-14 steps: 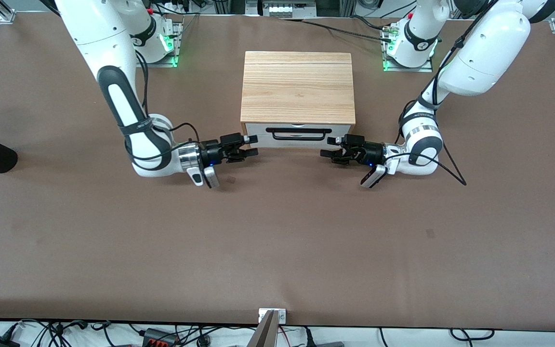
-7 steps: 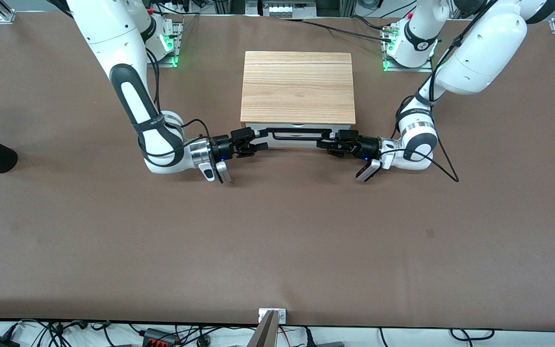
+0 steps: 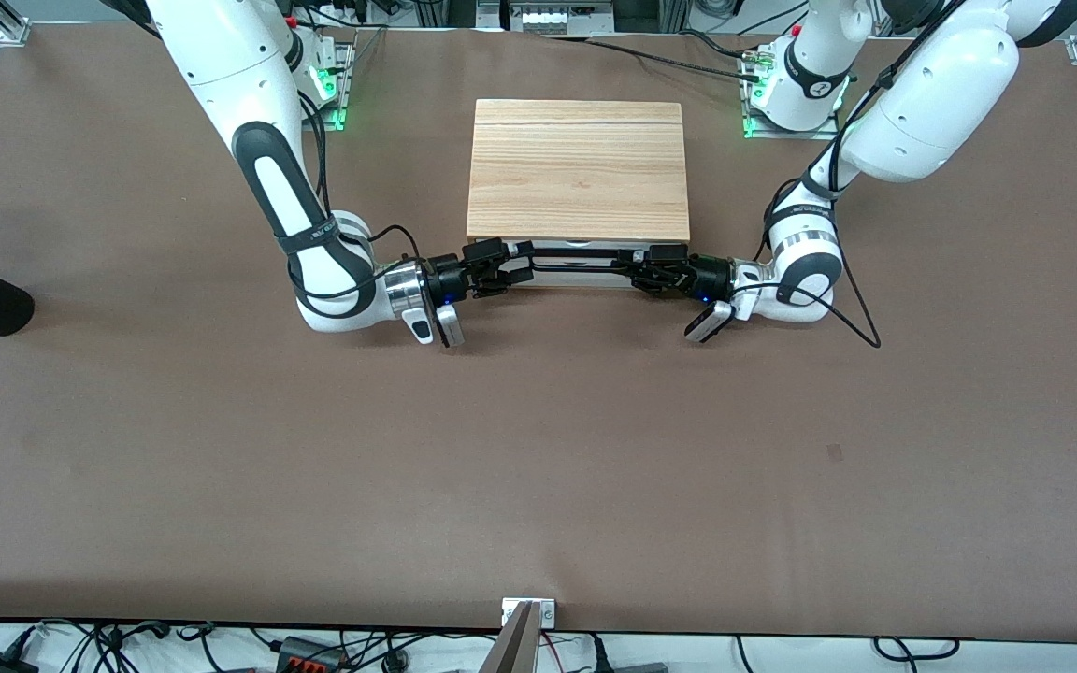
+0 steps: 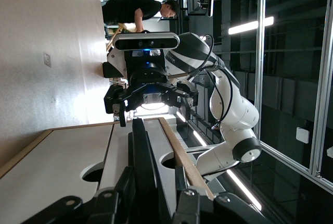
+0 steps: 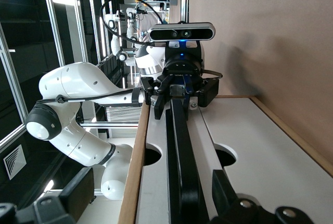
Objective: Pull top drawer with both arms simultaneously
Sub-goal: 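Pull the handle outward with both grippers, sliding the drawer open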
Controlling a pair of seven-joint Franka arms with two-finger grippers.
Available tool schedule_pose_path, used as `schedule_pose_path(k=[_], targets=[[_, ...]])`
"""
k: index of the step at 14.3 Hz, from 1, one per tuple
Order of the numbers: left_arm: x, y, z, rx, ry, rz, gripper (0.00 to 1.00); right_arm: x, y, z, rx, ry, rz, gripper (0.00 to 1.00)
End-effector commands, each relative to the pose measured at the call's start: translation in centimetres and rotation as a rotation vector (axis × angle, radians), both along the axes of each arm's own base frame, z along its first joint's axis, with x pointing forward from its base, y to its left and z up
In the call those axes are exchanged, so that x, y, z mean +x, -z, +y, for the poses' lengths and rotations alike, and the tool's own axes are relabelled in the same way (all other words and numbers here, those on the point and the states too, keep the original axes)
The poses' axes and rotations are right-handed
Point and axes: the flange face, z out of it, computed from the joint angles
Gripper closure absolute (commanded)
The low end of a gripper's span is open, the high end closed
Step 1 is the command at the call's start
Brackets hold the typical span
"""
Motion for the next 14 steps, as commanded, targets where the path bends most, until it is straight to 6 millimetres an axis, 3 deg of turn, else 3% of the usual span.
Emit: schedule_pose_path(k=[1, 4, 5, 14], targets=[[-0.8, -0.3, -0.1, -0.043, -0.026, 0.003, 0.72, -0.2, 0.0, 0.8, 0.018, 0.003, -0.019, 0.10], [-0.7, -0.3, -0.1, -0.043, -0.027, 0.003, 0.75, -0.2, 0.4, 0.7, 0.015, 0.005, -0.015, 0.29], [-0.7, -0.3, -0.1, -0.043, -0.028, 0.003, 0.76, -0.2, 0.3, 0.7, 0.016, 0.005, -0.017, 0.46], [-0.2, 0.3, -0.9, -0.055, -0.084, 0.035, 0.84, -0.2, 1.5, 0.8, 0.006, 0.003, -0.020, 0.46]])
